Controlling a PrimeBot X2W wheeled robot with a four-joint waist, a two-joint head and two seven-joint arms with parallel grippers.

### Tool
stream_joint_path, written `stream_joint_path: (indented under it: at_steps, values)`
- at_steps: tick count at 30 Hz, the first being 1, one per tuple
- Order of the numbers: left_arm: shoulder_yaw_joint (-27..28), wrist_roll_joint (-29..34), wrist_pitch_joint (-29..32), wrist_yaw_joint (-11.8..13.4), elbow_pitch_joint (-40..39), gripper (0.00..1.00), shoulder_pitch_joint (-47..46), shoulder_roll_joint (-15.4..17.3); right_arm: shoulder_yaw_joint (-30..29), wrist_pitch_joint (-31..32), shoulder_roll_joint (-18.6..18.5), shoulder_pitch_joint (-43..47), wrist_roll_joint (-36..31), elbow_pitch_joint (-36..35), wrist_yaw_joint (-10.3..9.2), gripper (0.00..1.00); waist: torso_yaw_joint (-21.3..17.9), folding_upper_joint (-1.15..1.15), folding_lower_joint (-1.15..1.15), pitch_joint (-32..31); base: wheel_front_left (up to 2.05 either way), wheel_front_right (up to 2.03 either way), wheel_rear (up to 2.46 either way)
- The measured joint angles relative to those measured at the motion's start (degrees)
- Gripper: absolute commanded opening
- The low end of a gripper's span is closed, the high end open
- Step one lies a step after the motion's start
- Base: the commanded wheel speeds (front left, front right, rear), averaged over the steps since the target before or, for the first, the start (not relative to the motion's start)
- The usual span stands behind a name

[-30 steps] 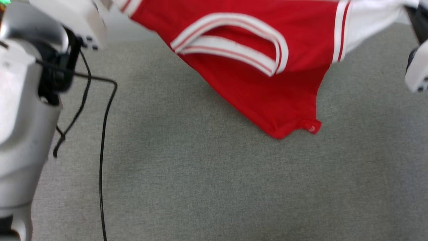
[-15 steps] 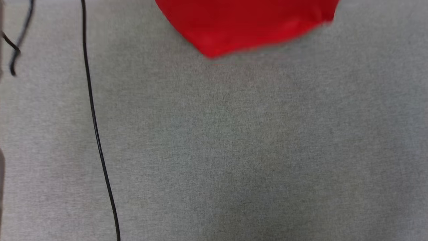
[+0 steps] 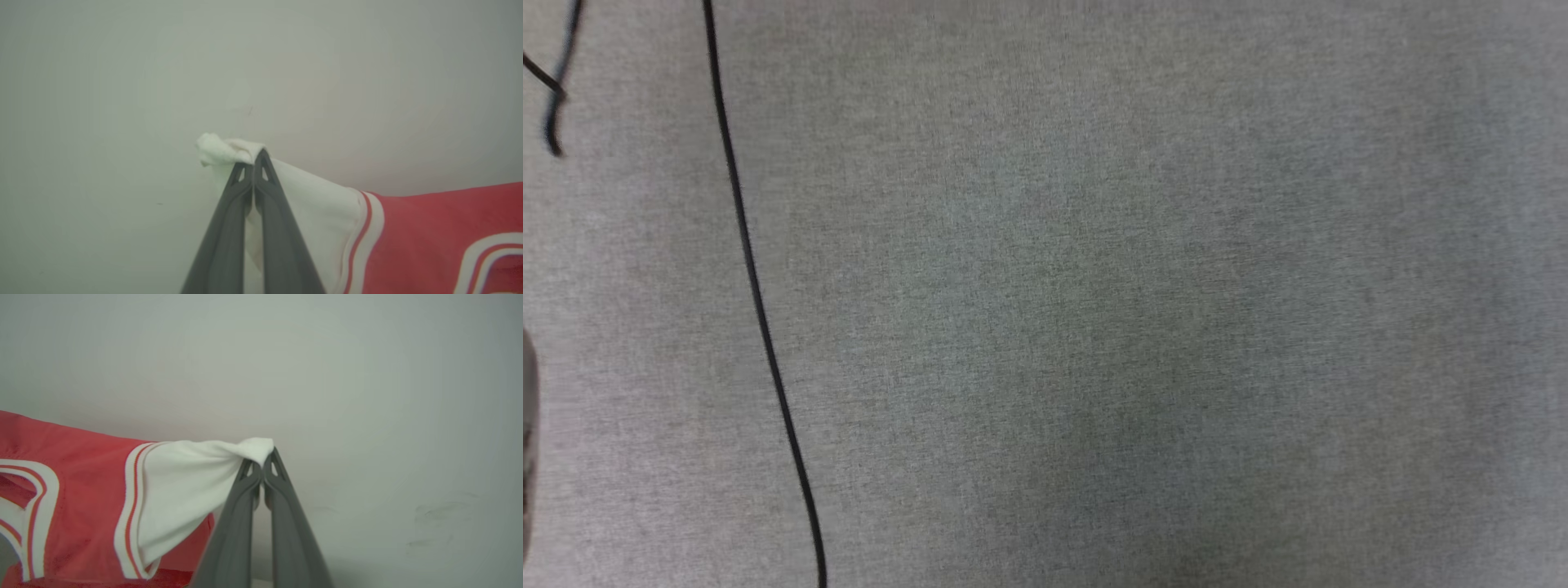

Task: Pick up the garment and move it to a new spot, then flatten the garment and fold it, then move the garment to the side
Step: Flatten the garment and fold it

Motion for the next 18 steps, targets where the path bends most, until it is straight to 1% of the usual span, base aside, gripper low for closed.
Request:
stream_joint_path:
  at_steps: [6,9,13,18]
  values:
    - [0.2,-1.9,-2.1,-1.9,6.8,0.0,2.0,-2.3,-0.5,-2.7,2.6,0.2,1.5,8.0,0.0,0.0,0.6,0.0,0.0,2.5,0.0,0.0,0.0]
    - [0.8,-3.3,-3.3,-3.0,9.5,0.0,3.9,-3.4,-0.1,-4.4,3.4,1.7,2.3,11.2,0.0,0.0,1.3,0.0,0.0,2.9,0.0,0.0,0.0]
    - [1.7,-4.8,-4.5,-4.3,12.5,0.0,8.1,-4.2,1.2,-6.7,3.7,6.5,3.8,14.7,0.0,0.0,1.8,0.0,-0.01,2.2,0.0,0.0,0.0]
    - [2.6,-6.6,-5.2,-5.7,14.3,0.0,16.0,-5.7,2.4,-9.5,3.4,14.0,8.0,17.0,0.0,0.0,2.4,0.0,-0.01,-0.4,0.0,0.0,0.0]
